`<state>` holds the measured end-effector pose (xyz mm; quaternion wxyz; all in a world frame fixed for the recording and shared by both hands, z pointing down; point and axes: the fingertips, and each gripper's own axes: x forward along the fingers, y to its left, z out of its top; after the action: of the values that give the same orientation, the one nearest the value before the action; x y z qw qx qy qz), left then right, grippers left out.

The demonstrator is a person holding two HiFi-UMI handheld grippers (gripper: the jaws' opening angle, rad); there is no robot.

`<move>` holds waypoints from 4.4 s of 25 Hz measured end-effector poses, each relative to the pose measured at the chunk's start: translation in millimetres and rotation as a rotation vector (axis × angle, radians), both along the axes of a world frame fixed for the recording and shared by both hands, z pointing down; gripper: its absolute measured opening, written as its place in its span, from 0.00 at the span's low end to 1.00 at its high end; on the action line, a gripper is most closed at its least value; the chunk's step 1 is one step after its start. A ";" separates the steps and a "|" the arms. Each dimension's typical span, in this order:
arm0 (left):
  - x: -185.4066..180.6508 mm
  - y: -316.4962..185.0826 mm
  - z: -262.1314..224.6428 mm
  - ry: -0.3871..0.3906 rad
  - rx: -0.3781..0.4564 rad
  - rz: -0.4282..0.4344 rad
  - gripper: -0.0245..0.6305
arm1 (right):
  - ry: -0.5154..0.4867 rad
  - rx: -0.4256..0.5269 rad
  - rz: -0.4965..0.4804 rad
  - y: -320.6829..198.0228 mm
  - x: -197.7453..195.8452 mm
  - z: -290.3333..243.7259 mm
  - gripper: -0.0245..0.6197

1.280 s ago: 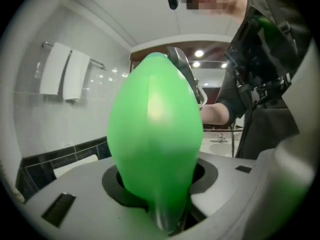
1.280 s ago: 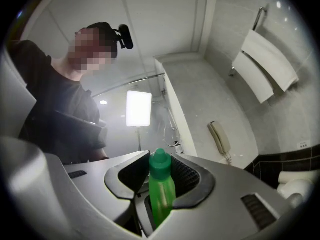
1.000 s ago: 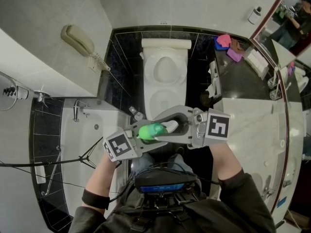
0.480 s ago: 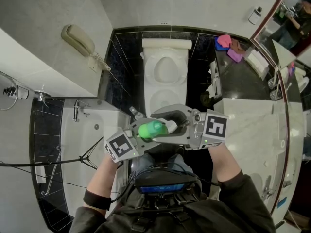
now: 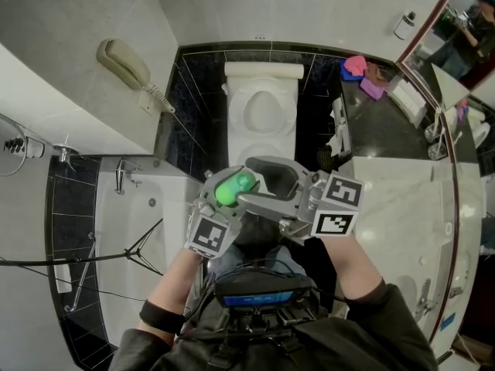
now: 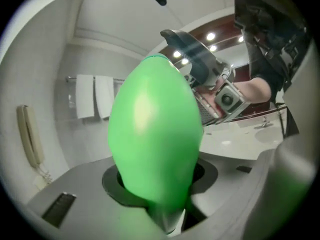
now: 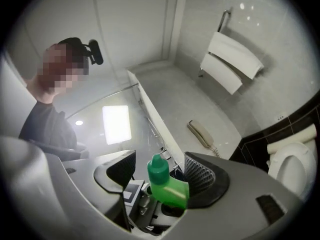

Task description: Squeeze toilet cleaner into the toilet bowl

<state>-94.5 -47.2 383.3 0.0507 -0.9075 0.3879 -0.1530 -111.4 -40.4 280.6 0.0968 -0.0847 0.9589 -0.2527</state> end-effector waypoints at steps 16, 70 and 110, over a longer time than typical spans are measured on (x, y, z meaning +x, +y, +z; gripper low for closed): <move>-28.7 -26.0 1.5 -0.100 0.115 -0.233 0.32 | -0.050 -0.233 0.025 -4.1 -10.9 12.7 0.47; 25.7 50.8 12.5 0.015 -0.129 0.314 0.32 | -0.039 0.134 -0.073 22.9 8.7 0.2 0.53; 12.0 32.9 22.3 -0.049 -0.125 0.157 0.32 | -0.030 0.012 0.047 20.4 3.4 15.0 0.26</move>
<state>-82.5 -14.3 405.5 0.0151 -0.9324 0.3040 -0.1947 -108.0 -20.0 295.7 0.1174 -0.1028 0.9566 -0.2459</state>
